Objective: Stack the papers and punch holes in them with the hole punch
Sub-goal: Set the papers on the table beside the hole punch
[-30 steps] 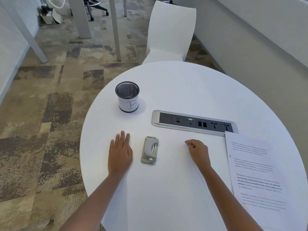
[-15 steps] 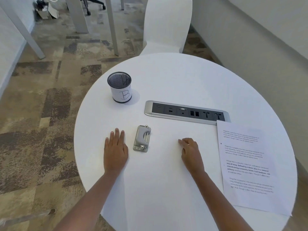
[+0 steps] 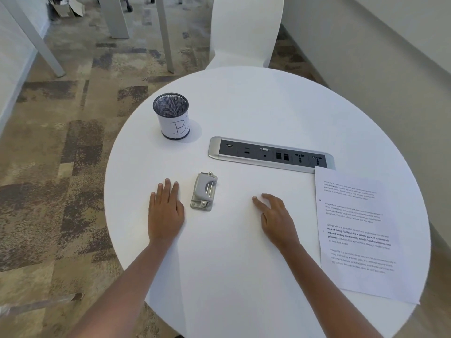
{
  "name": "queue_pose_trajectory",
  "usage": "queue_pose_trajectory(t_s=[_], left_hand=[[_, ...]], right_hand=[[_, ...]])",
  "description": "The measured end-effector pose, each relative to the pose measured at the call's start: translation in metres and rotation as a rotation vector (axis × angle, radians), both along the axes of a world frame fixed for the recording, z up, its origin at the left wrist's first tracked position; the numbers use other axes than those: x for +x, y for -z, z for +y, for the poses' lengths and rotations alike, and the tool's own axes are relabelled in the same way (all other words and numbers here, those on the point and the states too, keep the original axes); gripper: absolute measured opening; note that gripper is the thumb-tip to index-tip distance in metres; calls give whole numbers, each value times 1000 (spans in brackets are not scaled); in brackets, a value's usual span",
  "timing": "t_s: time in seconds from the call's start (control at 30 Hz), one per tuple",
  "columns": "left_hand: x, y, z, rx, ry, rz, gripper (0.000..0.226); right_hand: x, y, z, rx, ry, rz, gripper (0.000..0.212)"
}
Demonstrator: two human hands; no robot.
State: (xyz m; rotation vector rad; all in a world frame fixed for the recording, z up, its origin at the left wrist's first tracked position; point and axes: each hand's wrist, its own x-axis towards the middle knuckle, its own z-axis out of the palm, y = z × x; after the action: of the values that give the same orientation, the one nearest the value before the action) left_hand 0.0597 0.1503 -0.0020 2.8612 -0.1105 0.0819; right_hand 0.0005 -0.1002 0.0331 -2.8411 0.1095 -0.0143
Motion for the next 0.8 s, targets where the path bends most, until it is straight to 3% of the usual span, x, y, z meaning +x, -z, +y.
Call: queue_pose_trajectory(t_s=[0.43,0.6,0.8], left_hand=[[-13,-1,-4,-5,-11,3,51],[-23,-1,-7,-19,-15,-2,51],[-33,0,-9,-25,-20,-12,52]], right_hand=[[-64,13,30,116,99,-89,45],[-68,12,38,399,304,-93,38],[-73,11,41,416,297,-88,36]])
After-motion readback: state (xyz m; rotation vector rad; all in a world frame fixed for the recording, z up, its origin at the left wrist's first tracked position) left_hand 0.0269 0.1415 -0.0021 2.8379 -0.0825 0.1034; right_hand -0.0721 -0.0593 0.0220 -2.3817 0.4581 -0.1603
